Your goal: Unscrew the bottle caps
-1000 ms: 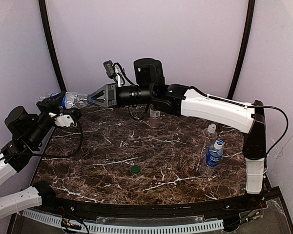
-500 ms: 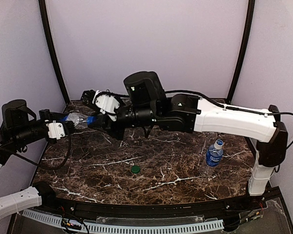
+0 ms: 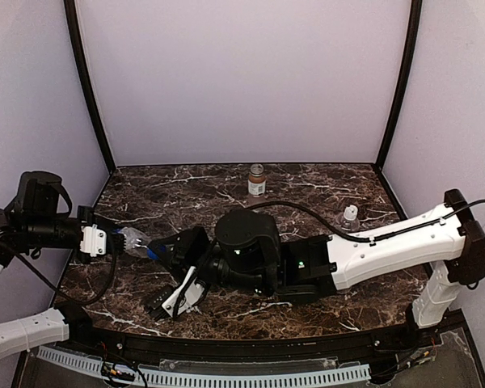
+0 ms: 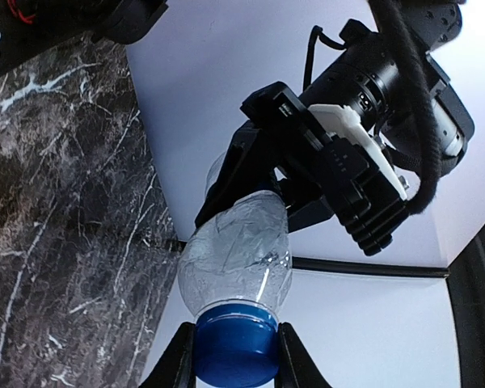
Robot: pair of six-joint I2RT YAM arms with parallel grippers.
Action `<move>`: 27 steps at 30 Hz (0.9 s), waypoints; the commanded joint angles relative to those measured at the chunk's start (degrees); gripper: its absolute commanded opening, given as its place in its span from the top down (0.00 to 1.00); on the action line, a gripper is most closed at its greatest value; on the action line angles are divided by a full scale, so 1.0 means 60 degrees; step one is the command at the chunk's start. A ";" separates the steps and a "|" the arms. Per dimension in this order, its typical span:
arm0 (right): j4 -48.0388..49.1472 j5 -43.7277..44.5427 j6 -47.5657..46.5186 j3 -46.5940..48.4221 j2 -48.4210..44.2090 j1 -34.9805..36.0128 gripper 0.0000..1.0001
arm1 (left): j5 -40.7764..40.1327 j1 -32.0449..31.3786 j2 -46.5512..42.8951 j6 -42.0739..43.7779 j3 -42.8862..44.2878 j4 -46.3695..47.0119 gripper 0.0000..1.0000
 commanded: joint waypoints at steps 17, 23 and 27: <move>0.2498 0.1501 -0.1837 -0.0034 0.0490 0.0004 0.34 | 0.0512 -0.0008 -0.0239 -0.0696 0.0222 0.0387 0.79; 0.2342 0.1863 -0.0546 -0.0138 0.0229 -0.0011 0.05 | 0.0301 -0.0008 -0.0341 -0.1187 0.0037 0.0995 0.78; 0.1844 0.2049 0.2099 0.0172 -0.0073 -0.0051 0.01 | -0.0287 -0.0004 -0.0447 -0.1380 -0.0392 0.2049 0.75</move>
